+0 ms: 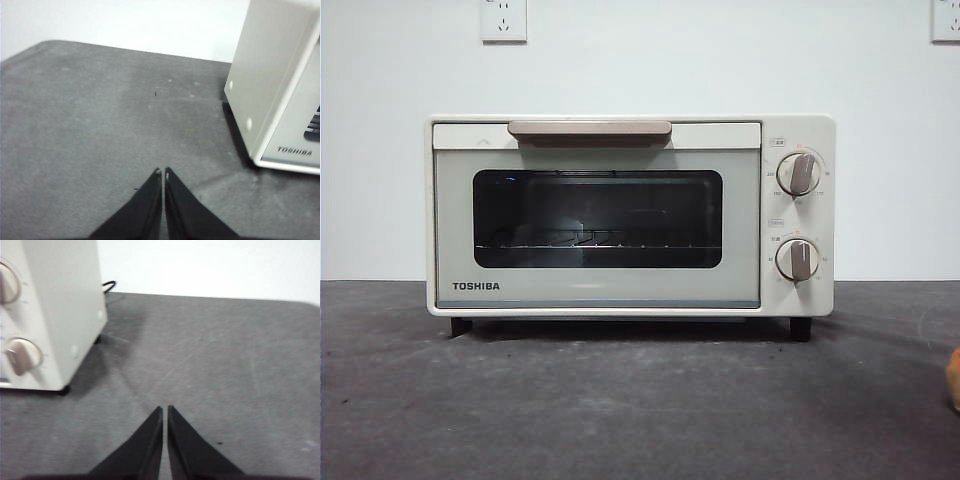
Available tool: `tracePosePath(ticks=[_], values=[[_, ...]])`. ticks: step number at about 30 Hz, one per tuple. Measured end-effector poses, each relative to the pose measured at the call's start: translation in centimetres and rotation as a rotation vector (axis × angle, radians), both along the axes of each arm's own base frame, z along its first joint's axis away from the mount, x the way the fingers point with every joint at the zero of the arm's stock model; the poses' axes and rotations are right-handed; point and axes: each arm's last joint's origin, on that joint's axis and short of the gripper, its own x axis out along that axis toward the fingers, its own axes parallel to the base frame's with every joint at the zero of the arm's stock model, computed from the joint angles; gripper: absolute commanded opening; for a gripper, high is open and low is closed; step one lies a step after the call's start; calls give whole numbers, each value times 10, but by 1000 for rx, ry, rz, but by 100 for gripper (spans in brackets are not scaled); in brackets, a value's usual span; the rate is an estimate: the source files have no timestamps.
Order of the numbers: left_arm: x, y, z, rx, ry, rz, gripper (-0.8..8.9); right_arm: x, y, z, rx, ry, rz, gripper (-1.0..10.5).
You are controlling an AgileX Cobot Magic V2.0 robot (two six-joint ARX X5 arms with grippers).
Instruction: The left arm flap open the oven, the right arm pick bread and place it into oven, the left arm flap close the oven
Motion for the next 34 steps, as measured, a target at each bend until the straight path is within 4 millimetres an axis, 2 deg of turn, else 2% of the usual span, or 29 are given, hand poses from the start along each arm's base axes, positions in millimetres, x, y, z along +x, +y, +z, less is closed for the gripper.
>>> tracePosePath(ticks=[6,9,15,22,26,34], values=[[0,-1,4,-132,-30,-19,17,0,2,5,182,-17,57,12],[0,-1,14,-200,-33,-12,17,-3,2,21,251,-46,53,12],[-2,-1,69,-270,-109,-13,17,-14,2,71,333,-102,55,12],[12,-3,134,-285,-52,-38,17,-21,4,130,354,-90,122,12],[23,-7,175,-284,-53,-141,17,-21,6,166,306,-65,177,12],[36,-23,228,-185,44,-400,17,-18,10,216,210,22,320,12]])
